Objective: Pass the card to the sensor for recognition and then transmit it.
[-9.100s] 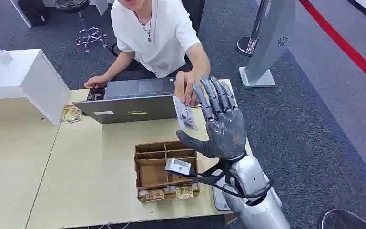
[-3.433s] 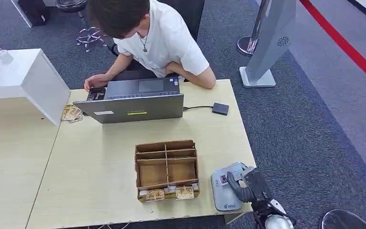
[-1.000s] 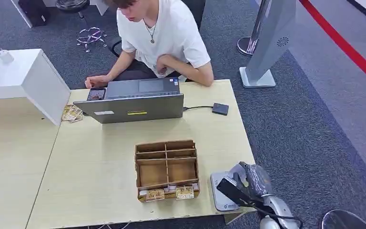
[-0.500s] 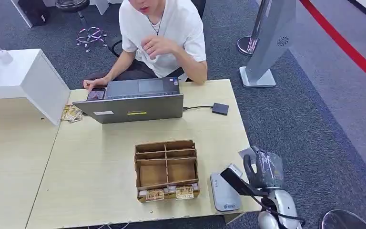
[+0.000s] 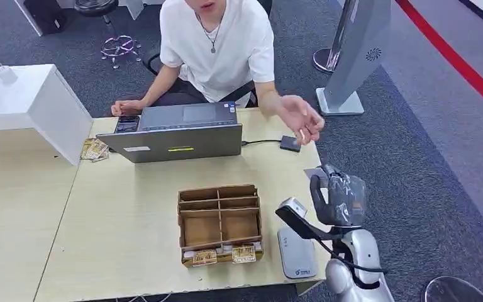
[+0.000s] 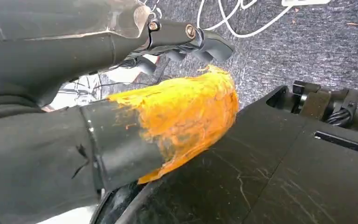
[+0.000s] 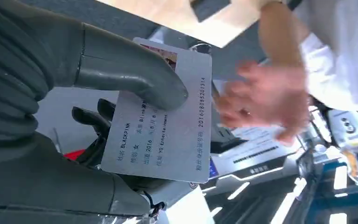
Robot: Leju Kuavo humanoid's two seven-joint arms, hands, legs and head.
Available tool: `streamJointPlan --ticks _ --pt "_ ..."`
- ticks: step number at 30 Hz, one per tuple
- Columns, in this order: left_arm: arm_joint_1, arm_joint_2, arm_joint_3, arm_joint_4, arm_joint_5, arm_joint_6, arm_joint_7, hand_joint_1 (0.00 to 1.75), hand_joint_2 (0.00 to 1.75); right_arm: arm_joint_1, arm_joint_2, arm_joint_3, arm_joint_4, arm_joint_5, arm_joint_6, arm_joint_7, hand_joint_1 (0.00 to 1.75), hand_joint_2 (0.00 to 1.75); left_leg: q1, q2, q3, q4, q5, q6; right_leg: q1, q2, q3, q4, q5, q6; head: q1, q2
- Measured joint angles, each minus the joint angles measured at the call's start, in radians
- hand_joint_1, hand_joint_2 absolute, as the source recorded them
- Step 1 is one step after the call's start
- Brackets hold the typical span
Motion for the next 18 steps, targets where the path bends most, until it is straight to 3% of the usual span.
streamJointPlan --ticks 11,12,13,14,18 --pt "-0.005 -0.008 -0.028 0.0 -0.012 -0.02 -0.004 0.0 0.0 -0.109 0.02 0.133 0.019 0.053 -0.002 0.029 1.75 1.75 0.0 0.0 0.0 0.0 0.0 0.0 0.0 0.0 0.0 0.0 0.0 0.0 0.0 0.0" --pt "-0.006 -0.008 -0.029 0.0 -0.013 -0.02 -0.005 0.0 0.0 -0.115 0.022 0.14 0.023 0.057 -0.002 0.031 1.45 1.75 0.0 0.0 0.0 0.0 0.0 0.0 0.0 0.0 0.0 0.0 0.0 0.0 0.0 0.0" --pt "-0.006 -0.008 -0.03 0.0 -0.013 -0.02 -0.005 0.0 0.0 -0.12 0.023 0.145 0.026 0.058 -0.001 0.032 1.45 1.75 0.0 0.0 0.0 0.0 0.0 0.0 0.0 0.0 0.0 0.0 0.0 0.0 0.0 0.0" --pt "-0.006 -0.008 -0.032 0.0 -0.013 -0.022 -0.005 0.0 0.0 -0.126 0.024 0.152 0.03 0.061 -0.001 0.037 0.0 1.75 0.0 0.0 0.0 0.0 0.0 0.0 0.0 0.0 0.0 0.0 0.0 0.0 0.0 0.0" --pt "-0.007 -0.008 -0.04 0.0 -0.014 -0.027 -0.005 0.0 0.0 -0.146 0.027 0.174 0.049 0.074 0.0 0.058 0.0 1.75 0.0 0.0 0.0 0.0 0.0 0.0 0.0 0.0 0.0 0.0 0.0 0.0 0.0 0.0"
